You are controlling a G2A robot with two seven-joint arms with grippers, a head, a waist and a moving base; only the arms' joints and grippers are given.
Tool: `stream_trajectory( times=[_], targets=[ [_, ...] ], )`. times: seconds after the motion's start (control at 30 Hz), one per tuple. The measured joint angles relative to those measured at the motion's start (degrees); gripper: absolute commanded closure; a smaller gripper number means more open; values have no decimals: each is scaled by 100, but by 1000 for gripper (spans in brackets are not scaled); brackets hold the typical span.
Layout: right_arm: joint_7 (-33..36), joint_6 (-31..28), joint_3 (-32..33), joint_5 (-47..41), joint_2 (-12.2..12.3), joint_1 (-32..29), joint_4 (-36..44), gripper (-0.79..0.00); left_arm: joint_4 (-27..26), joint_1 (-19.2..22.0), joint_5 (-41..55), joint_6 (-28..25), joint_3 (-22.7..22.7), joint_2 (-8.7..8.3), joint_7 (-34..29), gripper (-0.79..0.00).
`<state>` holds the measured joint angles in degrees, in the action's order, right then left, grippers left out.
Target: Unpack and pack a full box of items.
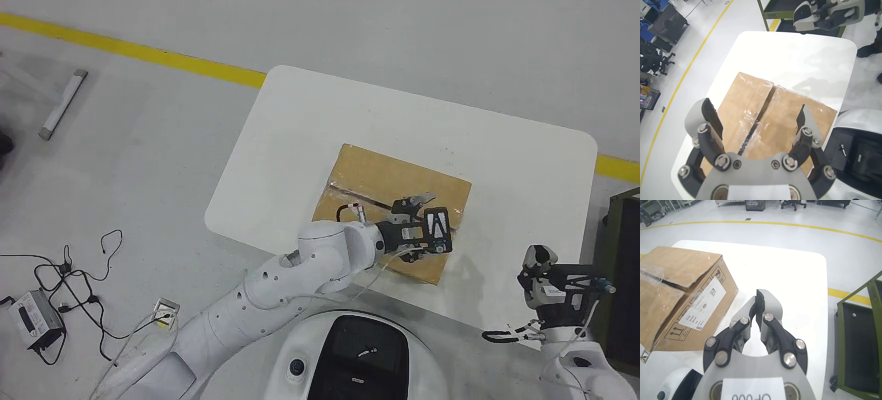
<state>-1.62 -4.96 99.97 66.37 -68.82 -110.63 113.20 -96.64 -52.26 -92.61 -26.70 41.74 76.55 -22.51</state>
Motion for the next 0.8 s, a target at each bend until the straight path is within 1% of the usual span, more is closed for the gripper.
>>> stream_trajectory(
  times=[0.03, 0.07, 0.1, 0.17, 0.2, 0.23, 0.27, 0.3, 0.43, 0.5, 0.57, 0.63, 0.8],
  targets=[
    [-4, -3, 13, -9, -3, -14, 1, 0, 32, 19, -14, 26, -16, 15, -58, -671],
    [-7, -4, 21, -14, -5, -23, 5, 0, 44, 34, -54, 47, -24, 23, -119, -677],
    [-10, -6, 28, -20, -7, -31, 8, 0, 48, 47, -120, 66, -34, 29, -191, -708],
    [-20, -8, 40, -28, -12, -47, 10, 0, 39, 48, -242, 117, -51, 43, -329, -594],
    [-26, -8, 41, -28, -15, -53, 9, 0, 32, 42, -263, 134, -55, 49, -359, -594],
    [-34, -12, 38, -24, -18, -60, 9, 0, 24, 40, -304, 139, -62, 56, -389, -622],
    [-39, -16, 35, -19, -20, -63, 9, 0, 18, 41, -350, 137, -70, 60, -412, -591],
    [-43, -19, 32, -15, -23, -64, 9, 0, 10, 44, -408, 124, -81, 63, -435, -582],
    [-49, -23, 31, -18, -33, -65, 12, 0, -13, 52, -616, 19, -132, 80, -522, -606],
    [-49, -29, 35, -13, -37, -65, 7, 0, 3, 54, -666, -38, -150, 92, -578, -640],
    [-53, -35, 37, -10, -41, -62, -1, 0, 37, 58, -678, -74, -166, 106, -613, -603],
    [-55, -40, 37, -9, -46, -60, -6, 0, 85, 67, -665, -74, -182, 128, -638, -616],
    [-46, -63, 11, 5, -56, -46, -25, 0, 259, 147, -657, -6, -232, 198, -672, -588]
  ],
)
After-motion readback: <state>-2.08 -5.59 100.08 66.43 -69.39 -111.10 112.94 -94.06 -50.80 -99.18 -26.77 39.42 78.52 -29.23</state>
